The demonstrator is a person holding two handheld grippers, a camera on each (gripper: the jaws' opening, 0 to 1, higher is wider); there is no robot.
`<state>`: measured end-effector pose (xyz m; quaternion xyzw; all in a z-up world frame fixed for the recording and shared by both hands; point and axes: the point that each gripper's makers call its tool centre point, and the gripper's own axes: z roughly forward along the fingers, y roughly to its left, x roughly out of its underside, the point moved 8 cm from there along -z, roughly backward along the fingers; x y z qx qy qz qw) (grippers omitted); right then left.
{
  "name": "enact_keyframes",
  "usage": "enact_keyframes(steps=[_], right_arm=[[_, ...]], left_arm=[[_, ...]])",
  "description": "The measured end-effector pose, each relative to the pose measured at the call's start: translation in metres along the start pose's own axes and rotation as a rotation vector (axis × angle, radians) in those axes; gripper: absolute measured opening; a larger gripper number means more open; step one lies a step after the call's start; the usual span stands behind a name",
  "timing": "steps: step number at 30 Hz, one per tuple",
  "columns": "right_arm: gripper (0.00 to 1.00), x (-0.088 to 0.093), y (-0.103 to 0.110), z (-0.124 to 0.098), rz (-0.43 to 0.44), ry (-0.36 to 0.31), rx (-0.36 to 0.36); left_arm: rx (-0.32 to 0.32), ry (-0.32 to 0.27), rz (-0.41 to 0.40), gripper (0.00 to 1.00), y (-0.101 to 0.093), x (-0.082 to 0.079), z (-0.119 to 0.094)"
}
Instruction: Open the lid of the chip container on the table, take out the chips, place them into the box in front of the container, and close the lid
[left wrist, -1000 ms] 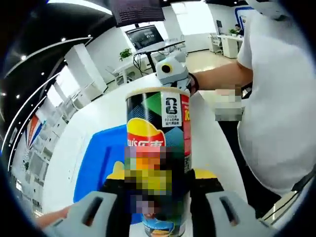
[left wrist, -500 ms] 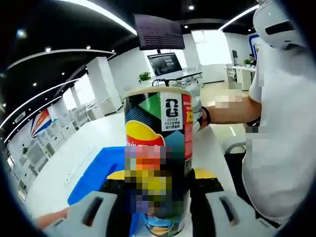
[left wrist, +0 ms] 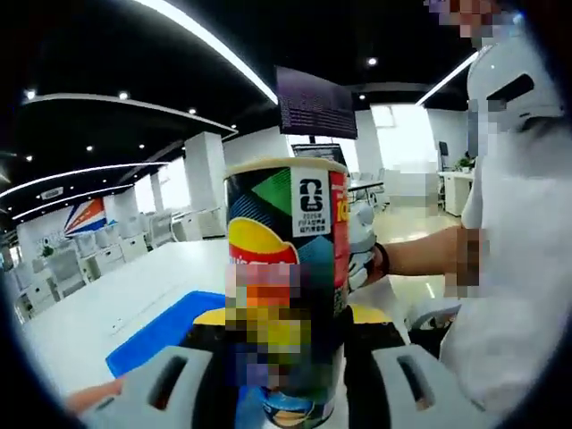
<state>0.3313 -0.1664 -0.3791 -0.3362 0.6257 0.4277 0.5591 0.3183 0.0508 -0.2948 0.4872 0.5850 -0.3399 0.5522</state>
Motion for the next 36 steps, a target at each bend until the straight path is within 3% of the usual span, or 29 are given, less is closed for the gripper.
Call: enact_keyframes(steps=[11,20,26,36], right_arm=[[0.02,-0.003,-0.003,-0.004,0.004,-0.003,0.016],[0.02,-0.004,-0.004,-0.003,0.003,-0.002,0.018],[0.02,-0.003,-0.005,-0.003,0.005,0.008,0.020],[0.03,-0.001,-0.006,-0.003,0.008,0.020,0.023]], left_arm=[[-0.031,-0.060,-0.018,0.45,0.000,0.016,0.003],[-0.040,-0.126,-0.127,0.45,0.003,0.027,0.003],[-0.037,-0.112,-0.119,0.45,-0.002,0.035,0.007],[-0.007,-0.170,-0.131,0.45,-0.004,0.042,0.006]])
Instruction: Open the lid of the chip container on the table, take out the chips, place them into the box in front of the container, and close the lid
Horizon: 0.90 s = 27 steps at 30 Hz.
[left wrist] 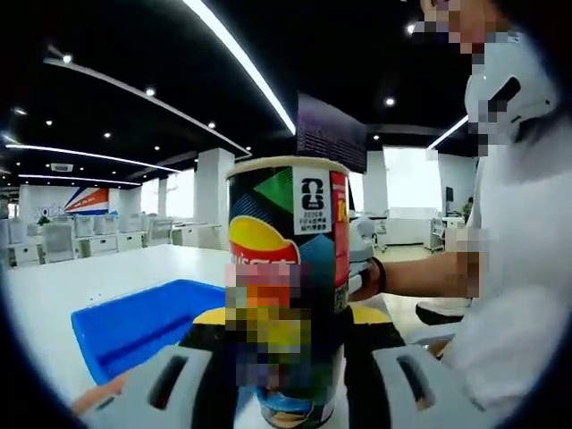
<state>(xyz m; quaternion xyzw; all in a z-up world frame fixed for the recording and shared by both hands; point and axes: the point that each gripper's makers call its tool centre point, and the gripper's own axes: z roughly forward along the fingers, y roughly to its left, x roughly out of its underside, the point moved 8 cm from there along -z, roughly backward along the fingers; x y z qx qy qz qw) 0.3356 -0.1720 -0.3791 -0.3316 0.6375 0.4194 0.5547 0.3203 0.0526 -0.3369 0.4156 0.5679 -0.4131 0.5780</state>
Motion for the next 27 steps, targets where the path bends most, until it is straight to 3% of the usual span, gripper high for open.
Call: enact_keyframes(steps=[7,16,21,27], right_arm=[[0.06,0.005,0.006,-0.012,-0.011,0.044,0.001],[0.08,0.005,0.007,-0.035,-0.027,0.028,0.066],[0.26,-0.001,0.010,-0.045,-0.097,0.048,0.091],[0.37,-0.003,-0.008,-0.059,-0.119,0.057,0.282]], left_arm=[[0.010,-0.026,-0.003,0.45,0.000,0.002,0.000],[0.022,-0.046,0.000,0.46,0.000,0.003,0.001],[0.038,-0.060,-0.007,0.46,-0.001,0.003,-0.001],[0.033,-0.064,-0.015,0.47,0.000,0.004,-0.002]])
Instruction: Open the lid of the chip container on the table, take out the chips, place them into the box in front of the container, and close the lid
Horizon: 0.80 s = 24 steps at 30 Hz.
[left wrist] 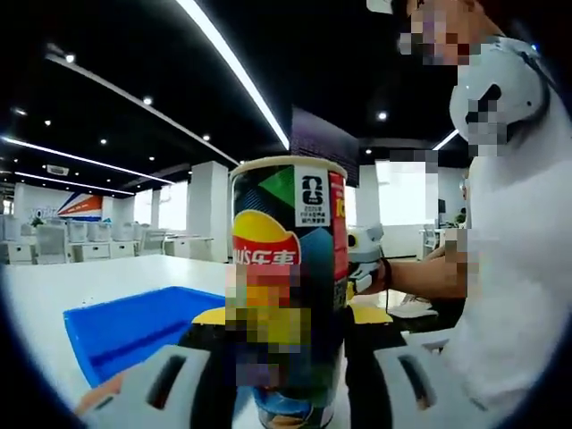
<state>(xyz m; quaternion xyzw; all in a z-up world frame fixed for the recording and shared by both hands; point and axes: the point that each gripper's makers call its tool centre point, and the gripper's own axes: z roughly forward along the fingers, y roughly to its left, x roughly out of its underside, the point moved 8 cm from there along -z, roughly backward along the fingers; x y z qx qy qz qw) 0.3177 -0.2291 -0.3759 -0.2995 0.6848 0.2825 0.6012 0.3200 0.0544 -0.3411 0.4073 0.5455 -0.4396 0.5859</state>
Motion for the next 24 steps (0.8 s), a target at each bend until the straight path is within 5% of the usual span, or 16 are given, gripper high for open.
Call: enact_keyframes(steps=[6,9,24], right_arm=[[0.59,0.017,-0.016,-0.001,0.033,0.091,0.147],[0.61,0.021,-0.023,-0.001,-0.010,0.122,0.223],[0.61,0.041,-0.034,0.010,0.019,0.202,0.285]], left_arm=[[-0.017,-0.030,-0.006,0.57,0.000,-0.001,-0.004],[-0.033,-0.022,0.003,0.58,0.000,0.001,-0.007],[-0.081,-0.026,-0.026,0.52,-0.004,-0.002,-0.035]])
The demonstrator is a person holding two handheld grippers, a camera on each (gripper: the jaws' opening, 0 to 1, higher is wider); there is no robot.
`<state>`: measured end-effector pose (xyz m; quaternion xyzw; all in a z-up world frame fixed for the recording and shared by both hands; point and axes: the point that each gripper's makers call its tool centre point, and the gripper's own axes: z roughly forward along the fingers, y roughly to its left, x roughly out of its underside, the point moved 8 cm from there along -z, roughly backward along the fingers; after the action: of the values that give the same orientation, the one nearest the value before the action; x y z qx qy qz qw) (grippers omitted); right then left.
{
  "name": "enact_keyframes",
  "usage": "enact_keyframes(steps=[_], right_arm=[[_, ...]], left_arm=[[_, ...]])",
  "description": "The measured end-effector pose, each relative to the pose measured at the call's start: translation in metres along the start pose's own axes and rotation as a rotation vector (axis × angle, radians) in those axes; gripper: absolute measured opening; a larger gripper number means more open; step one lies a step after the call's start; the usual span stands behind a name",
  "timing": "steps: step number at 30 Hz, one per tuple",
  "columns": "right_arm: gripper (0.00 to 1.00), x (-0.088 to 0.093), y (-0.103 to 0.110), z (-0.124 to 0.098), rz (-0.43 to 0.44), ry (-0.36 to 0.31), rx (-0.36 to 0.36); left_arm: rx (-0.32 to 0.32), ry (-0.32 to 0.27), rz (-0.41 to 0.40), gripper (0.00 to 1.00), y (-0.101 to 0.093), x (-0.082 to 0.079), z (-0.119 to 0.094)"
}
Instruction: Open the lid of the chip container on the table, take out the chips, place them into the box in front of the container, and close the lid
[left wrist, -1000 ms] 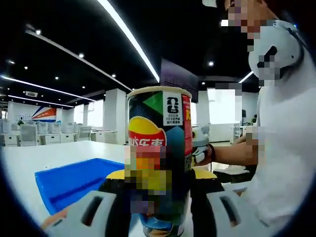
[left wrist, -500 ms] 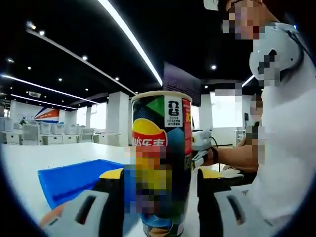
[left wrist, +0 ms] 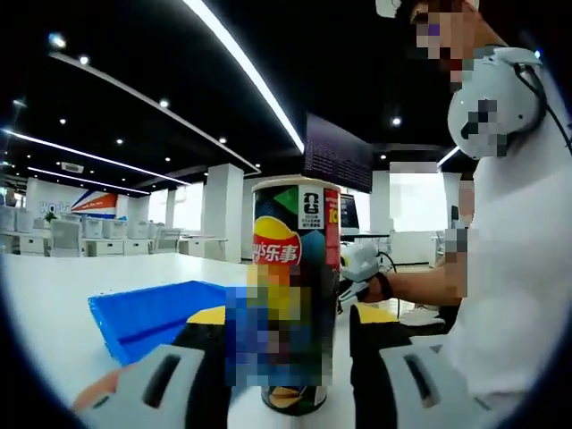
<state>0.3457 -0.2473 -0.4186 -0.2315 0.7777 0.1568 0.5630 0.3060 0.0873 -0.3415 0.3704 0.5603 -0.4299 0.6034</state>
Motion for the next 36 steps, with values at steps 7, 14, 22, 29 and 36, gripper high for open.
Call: enact_keyframes(steps=[7,14,22,29,36], right_arm=[[0.59,0.000,0.000,0.003,0.013,0.022,0.011],[0.55,0.003,0.000,0.004,-0.003,0.041,0.020],[0.48,0.003,0.001,0.006,-0.018,0.042,0.023],[0.47,0.003,0.000,0.005,-0.020,0.042,0.027],[0.47,0.003,0.001,0.005,-0.027,0.046,0.024]], left_arm=[[-0.026,0.001,-0.023,0.51,0.002,0.005,-0.006],[-0.038,-0.001,-0.030,0.51,0.002,0.006,-0.010],[-0.036,-0.009,-0.028,0.50,0.000,0.005,-0.011],[-0.039,-0.005,-0.025,0.50,0.000,0.004,-0.013],[-0.040,0.013,-0.020,0.50,-0.002,0.008,-0.013]])
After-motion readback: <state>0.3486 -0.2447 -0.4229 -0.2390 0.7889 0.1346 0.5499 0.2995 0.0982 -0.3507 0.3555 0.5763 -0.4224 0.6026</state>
